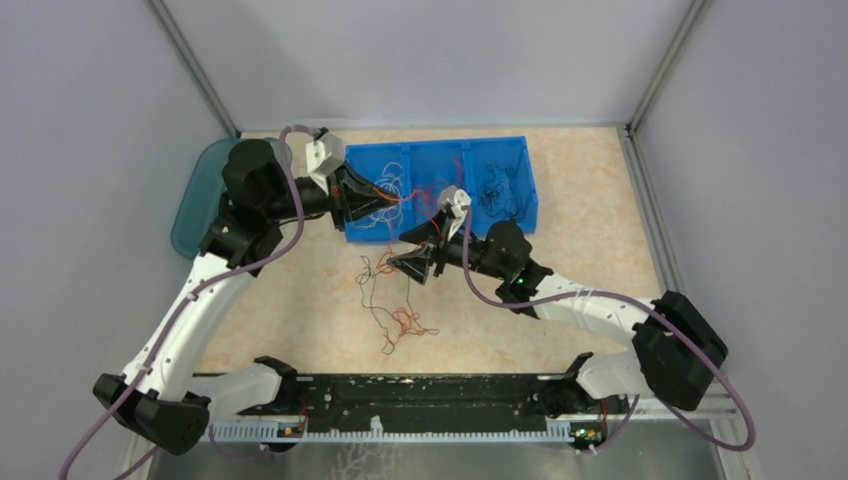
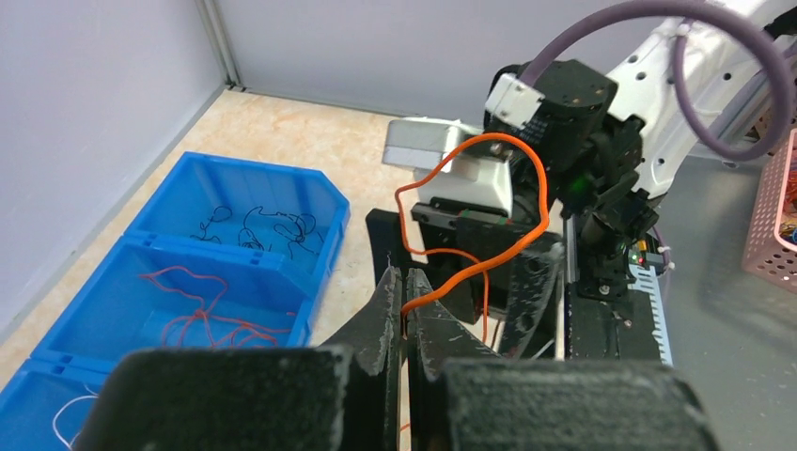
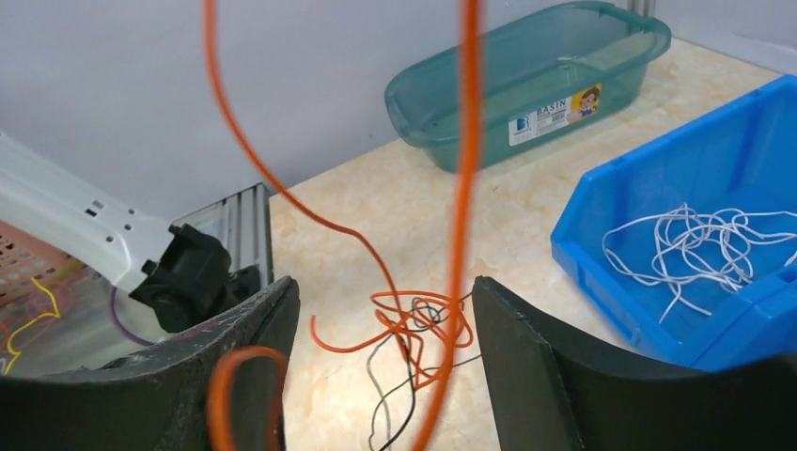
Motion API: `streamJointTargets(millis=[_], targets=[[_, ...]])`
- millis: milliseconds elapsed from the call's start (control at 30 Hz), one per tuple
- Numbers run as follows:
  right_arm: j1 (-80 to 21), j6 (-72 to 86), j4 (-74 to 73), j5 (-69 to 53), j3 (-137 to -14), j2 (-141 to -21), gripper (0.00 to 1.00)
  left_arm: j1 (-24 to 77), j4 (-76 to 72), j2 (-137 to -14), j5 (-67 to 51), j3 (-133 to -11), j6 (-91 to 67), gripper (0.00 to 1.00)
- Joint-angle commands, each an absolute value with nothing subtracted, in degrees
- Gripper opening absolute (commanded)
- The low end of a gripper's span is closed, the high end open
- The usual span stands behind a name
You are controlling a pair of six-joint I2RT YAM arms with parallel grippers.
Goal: Untangle the cables
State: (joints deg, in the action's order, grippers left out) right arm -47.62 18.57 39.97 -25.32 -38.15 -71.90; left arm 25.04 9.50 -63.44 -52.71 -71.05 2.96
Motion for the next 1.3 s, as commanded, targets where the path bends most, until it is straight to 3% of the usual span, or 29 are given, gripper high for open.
streamJointTargets(millis=[0, 167, 300, 467, 867, 1267], targets=[[-48.54, 19.65, 50.07, -23.82, -42.30, -76.17, 0.66, 25.17, 9.67, -62.70, -54.51, -73.74, 1.56, 0.00], [-50.10, 20.67, 54.08, -22.71, -45.79, -82.92, 0.63, 25.22, 9.25, -62.84, -55.48, -74.56, -0.04, 0.00], [-51.87, 18.98, 55.37, -17.44, -46.30, -86.47, 0.55, 25.30, 9.35, -63.02, -56.25, -76.06, -1.64, 0.00], [-51.90, 21.31, 62.23, -14.58, -40.71, -89.45, 0.44, 25.26, 9.18, -62.93, -56.21, -79.60, -2.66, 0.00], [-51.86, 24.54, 71.40, -12.74, -28.92, -94.24, 0.38, 25.26, 10.91, -64.67, -51.18, -95.48, 2.58, 0.00], [-51.88, 27.49, 78.02, -11.88, -22.63, -102.05, 0.25, 25.20, 11.32, -67.80, -45.35, -109.17, 10.52, 0.00]])
